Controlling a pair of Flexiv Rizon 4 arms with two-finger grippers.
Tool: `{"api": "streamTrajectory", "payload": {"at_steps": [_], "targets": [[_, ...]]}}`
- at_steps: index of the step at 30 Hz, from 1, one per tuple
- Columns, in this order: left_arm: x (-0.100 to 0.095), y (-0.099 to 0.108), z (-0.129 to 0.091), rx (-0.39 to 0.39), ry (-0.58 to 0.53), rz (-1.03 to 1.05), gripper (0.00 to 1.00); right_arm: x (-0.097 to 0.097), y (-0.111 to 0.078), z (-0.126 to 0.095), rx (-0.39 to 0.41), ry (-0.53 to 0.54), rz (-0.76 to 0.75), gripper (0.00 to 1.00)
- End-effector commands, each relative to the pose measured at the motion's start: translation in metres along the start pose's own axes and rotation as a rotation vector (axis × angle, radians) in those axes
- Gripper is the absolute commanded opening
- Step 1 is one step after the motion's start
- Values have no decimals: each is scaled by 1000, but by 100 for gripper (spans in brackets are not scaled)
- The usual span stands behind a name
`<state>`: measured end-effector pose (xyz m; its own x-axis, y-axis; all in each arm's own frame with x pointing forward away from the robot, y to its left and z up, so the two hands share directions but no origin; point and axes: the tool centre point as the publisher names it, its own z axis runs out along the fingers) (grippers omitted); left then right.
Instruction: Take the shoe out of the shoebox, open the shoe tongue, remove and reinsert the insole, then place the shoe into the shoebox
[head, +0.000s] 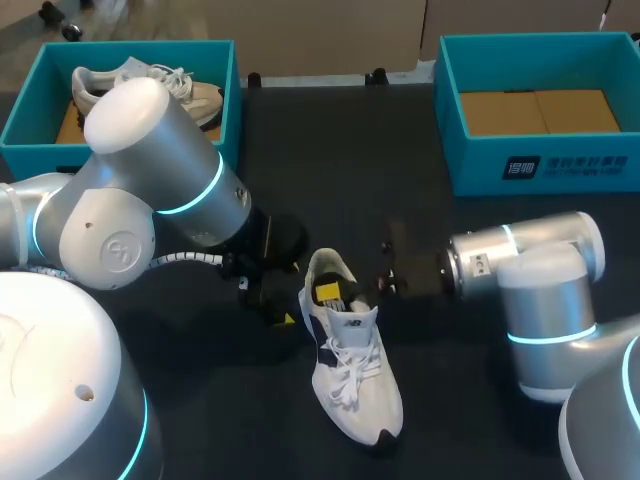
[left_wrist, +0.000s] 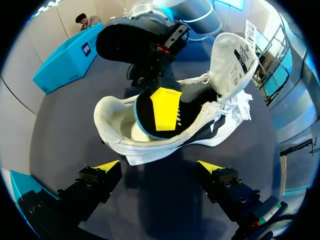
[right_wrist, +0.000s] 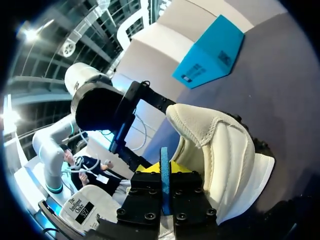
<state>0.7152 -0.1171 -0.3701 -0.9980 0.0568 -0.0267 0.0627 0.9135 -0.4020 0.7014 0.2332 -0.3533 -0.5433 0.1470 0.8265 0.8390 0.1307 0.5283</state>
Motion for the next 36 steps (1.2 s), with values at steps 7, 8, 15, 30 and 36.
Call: {"api": "streamTrajectory", "payload": {"at_steps": [7,8,15,30,36], "targets": [[1,1,1,2,-2,0,100,20,15,-3,-12,-27,-89,54],[1,1,1,2,-2,0,100,21,17,-3,-9,-28,-98,54],[1,1,1,2,-2,0,100,29,31,-3,8,-36,-145,55],[1,-3,-14,16,5,30,100,24,42,-19,29,-54,-159,53],[5,5,-31,-2,37,60,100,21,50,-28,106,-38,-168,52]]}}
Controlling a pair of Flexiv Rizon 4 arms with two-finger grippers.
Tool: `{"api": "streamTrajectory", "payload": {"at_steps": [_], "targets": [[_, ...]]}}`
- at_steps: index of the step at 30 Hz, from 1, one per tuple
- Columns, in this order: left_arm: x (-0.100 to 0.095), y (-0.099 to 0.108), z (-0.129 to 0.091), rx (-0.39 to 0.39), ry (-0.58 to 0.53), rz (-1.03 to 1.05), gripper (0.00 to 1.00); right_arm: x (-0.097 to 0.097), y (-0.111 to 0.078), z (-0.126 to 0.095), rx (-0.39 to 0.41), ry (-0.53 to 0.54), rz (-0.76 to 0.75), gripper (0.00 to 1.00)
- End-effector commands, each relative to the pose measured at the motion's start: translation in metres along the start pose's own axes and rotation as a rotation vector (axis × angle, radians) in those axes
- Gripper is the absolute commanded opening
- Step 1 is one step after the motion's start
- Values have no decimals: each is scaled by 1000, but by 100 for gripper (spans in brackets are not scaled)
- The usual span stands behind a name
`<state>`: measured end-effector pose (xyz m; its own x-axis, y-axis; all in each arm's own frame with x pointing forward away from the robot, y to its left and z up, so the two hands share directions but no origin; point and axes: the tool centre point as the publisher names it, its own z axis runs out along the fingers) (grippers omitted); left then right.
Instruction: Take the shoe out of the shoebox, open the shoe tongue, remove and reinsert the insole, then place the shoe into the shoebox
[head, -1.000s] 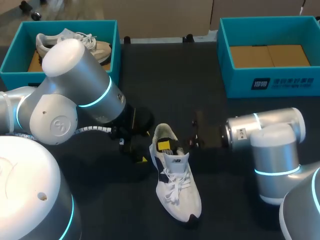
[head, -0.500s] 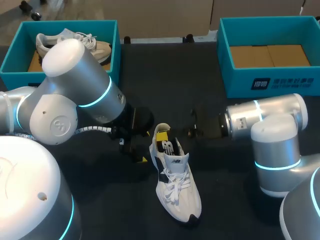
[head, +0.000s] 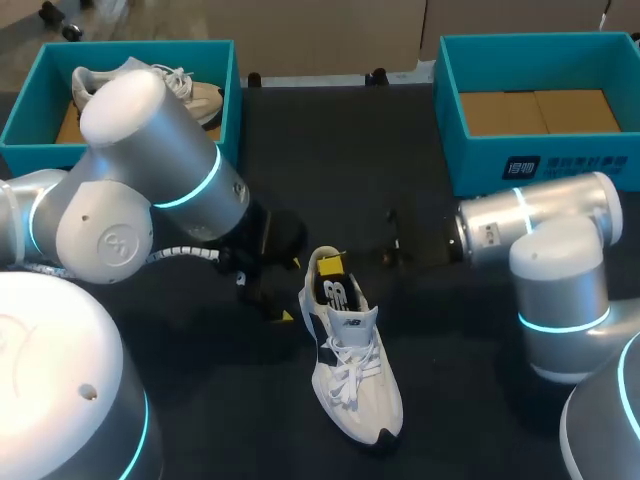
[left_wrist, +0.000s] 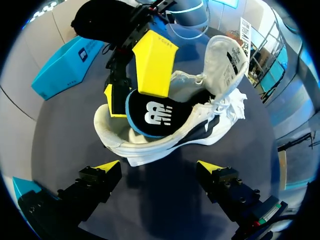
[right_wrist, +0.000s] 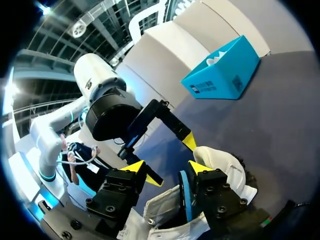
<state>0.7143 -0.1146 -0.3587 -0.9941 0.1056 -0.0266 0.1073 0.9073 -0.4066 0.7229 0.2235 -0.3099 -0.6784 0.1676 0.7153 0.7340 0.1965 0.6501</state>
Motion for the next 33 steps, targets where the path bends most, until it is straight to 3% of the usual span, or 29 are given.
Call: {"api": "streamTrajectory", "payload": {"at_steps": [1,6,14,17,19,24,27,33], "targets": [[5,9,-21,-14,20,14,100,-5,10,-11,76,23,-2,51],[8,22,-32,-46,42,-3,100,-15,18,-23,188,39,28,57],[10,46,-53,-69,78,-29,100,-26,27,-41,295,-9,53,64],[9,57,-60,-72,84,-38,100,-28,32,-50,335,-33,68,79],[9,63,-64,-77,90,-44,100,-30,35,-55,360,-55,86,82],[6,74,-74,-122,89,-38,100,-37,41,-67,413,-116,135,85],[2,82,-83,-135,92,-38,100,-41,46,-77,432,-207,165,89],[-6,95,-101,-156,84,-20,100,-41,55,-91,473,-353,195,83]]}}
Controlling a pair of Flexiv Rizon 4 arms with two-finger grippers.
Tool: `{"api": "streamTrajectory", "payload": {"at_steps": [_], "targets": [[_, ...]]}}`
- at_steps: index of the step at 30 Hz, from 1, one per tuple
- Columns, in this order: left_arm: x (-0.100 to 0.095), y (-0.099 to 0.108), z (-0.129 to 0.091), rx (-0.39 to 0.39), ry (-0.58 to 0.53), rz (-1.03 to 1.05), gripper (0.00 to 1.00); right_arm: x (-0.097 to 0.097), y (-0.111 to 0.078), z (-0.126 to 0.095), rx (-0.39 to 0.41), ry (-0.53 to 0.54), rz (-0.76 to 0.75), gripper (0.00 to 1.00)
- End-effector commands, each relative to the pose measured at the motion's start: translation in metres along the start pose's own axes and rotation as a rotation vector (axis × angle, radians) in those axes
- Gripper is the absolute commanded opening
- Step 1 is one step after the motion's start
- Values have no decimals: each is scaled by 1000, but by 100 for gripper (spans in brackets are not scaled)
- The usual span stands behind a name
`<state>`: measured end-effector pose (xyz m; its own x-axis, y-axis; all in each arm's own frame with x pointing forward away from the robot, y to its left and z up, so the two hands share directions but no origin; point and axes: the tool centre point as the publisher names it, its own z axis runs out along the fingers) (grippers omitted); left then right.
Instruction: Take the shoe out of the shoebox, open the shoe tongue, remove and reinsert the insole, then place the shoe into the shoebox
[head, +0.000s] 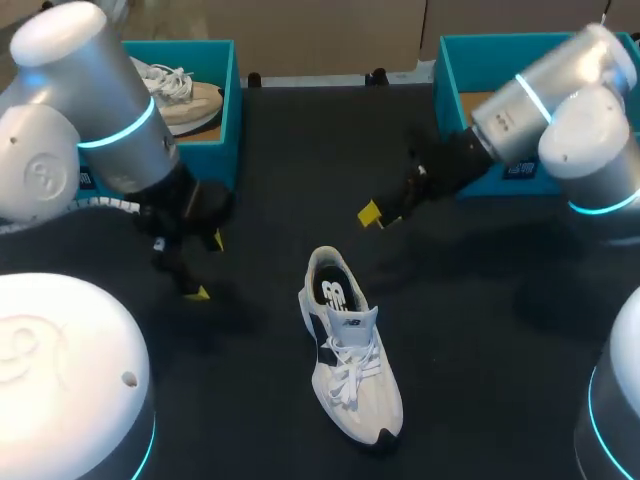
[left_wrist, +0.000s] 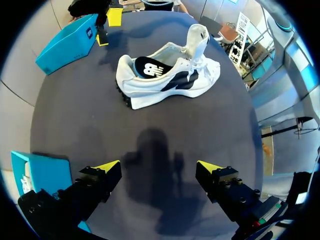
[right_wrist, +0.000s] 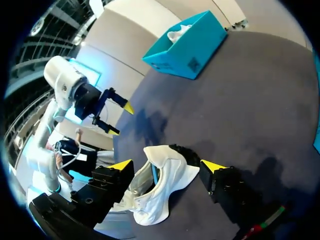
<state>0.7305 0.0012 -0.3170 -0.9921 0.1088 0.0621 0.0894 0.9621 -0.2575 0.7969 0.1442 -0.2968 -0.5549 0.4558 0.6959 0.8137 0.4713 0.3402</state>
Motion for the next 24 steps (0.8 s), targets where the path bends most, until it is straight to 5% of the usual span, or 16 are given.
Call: {"api": "streamTrajectory", "payload": {"at_steps": [1,5,6,8,10,11,24], "targets": [[-2,11,-17,3,-6,5,100,12,2,-16,86,-124,20,81],[-8,22,-32,14,-25,40,100,13,5,-25,103,-187,41,66],[-10,26,-37,20,-32,52,100,13,6,-27,106,-204,48,49],[-15,32,-48,34,-44,86,100,11,7,-33,113,-242,67,40],[-15,32,-48,34,-44,86,100,9,7,-38,120,-286,86,5],[-15,32,-48,34,-44,86,100,9,7,-41,121,-299,92,0],[-15,32,-48,34,-44,86,100,27,11,-57,4,-506,193,0]]}}
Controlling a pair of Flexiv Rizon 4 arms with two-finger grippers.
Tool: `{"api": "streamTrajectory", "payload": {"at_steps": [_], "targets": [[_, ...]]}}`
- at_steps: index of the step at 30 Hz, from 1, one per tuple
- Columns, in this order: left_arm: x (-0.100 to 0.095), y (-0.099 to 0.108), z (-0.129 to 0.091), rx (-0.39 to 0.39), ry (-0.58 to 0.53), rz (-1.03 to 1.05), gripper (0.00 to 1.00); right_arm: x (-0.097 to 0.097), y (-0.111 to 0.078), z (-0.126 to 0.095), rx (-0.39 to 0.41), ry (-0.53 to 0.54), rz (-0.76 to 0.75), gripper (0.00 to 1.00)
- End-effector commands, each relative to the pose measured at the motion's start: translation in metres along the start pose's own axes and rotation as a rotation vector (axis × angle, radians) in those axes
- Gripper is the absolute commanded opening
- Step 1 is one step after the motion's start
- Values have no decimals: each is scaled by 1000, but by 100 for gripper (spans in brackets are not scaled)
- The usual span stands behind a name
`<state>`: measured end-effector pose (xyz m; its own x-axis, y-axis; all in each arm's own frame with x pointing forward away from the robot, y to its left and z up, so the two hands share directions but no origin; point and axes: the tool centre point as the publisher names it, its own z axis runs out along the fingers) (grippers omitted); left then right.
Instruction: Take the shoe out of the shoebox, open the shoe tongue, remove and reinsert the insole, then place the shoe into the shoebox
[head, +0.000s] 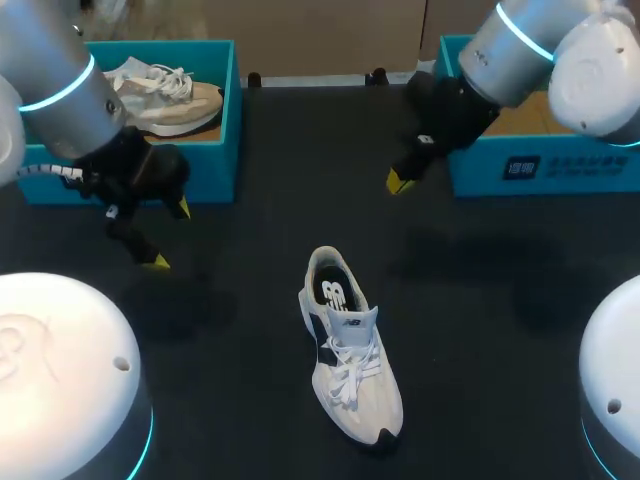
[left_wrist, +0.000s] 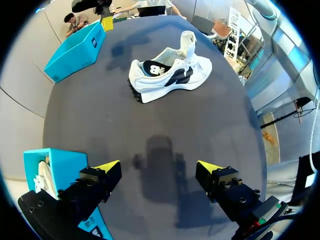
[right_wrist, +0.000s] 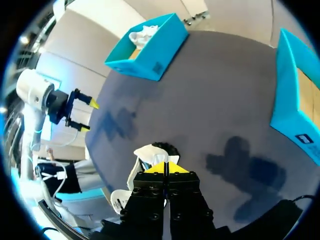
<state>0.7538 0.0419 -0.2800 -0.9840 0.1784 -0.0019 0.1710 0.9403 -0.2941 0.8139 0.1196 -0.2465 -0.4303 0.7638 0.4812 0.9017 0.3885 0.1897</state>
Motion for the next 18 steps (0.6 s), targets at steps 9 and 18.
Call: {"api": "streamTrajectory", "payload": {"at_steps": [9,18], "targets": [[1,0,0,-2,-2,1,100,8,-11,-7,-59,-150,19,0],[-28,51,-34,-23,-7,276,100,32,-16,-2,-74,-192,8,0]]}}
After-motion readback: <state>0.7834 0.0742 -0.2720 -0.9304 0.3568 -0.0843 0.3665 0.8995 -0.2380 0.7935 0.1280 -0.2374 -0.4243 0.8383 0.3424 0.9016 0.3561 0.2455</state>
